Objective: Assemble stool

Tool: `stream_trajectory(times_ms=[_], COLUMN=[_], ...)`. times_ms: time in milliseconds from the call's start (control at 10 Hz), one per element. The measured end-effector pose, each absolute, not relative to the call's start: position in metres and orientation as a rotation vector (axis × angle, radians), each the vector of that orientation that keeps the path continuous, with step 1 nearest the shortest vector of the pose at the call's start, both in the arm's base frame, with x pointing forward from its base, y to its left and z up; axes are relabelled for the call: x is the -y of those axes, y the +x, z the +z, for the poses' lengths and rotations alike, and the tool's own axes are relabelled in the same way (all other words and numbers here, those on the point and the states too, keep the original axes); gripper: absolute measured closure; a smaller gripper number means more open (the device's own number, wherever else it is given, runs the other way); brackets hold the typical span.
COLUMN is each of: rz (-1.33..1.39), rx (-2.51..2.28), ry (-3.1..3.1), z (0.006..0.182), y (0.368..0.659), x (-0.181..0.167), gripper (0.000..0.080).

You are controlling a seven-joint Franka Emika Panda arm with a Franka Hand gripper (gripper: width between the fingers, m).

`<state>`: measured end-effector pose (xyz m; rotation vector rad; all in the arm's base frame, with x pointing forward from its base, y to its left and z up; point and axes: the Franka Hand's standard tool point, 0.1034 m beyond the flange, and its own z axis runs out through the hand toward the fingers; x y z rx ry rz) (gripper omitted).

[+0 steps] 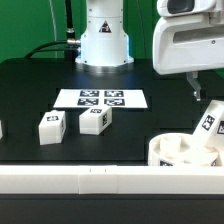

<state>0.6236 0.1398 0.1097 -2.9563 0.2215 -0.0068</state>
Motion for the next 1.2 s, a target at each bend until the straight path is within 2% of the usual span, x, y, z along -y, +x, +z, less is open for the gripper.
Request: stream_trajectory(times_ms=[600,1000,1200], rz=[-0.149,-0.152,-0.169], rx=[0.844,1.184,1.522], ry=[-2.944,-2.845,-2.725], z=[0.1099,0.1078,0.1052], y=[0.6231,0.622,0.6217], x=[-0.1402,-0.1328,-0.1329], gripper=[0.0151,0.0151,0.0151])
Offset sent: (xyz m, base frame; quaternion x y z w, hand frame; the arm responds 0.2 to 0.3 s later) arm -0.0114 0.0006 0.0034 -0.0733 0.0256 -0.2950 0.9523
